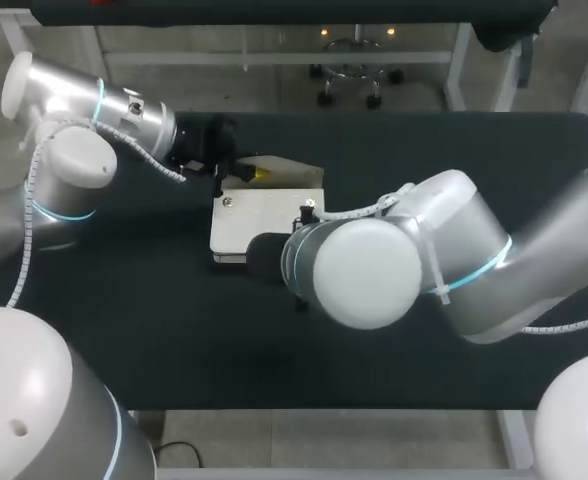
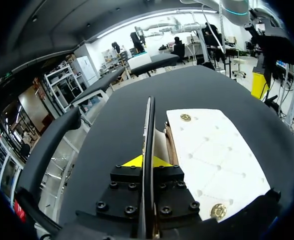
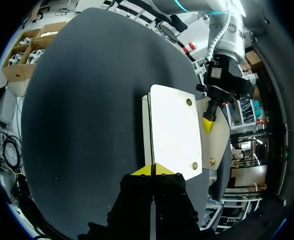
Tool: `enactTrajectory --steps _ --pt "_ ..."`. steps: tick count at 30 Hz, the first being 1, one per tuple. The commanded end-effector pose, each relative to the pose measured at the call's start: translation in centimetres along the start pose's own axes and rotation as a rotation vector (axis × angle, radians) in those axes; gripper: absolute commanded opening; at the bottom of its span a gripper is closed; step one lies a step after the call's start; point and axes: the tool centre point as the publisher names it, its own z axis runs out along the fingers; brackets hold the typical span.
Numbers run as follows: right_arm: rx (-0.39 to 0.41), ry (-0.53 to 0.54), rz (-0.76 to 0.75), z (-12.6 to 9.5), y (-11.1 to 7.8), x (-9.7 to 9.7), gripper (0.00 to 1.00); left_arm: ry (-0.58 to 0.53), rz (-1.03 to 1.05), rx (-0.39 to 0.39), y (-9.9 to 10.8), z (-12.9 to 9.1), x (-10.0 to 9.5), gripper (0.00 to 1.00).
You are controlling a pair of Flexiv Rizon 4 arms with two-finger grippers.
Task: Pick up the bag, open it, inspect its contents, close it, and place it on the opposite side
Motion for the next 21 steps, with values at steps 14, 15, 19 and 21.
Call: enactTrajectory --steps 14,15,19,21 --pt "0.046 -0.089 0.041 2.9 -1.7 0.7 0.39 -0.011 -0.003 0.014 0.8 1.8 1.1 0.0" --pt "0.043 -0.091 0.047 3.0 -2.0 0.5 0.38 -0.01 0.0 0.015 0.7 1.8 1.2 0.0" --pt "0.047 -0.101 0.068 3.5 -3.2 -0.2 0.37 0.0 0.01 0.025 0.6 1.8 1.3 0.0" --pt "0.048 -0.102 0.07 3.8 -3.5 -0.4 0.36 0.002 0.008 0.028 0.6 1.8 1.3 0.0"
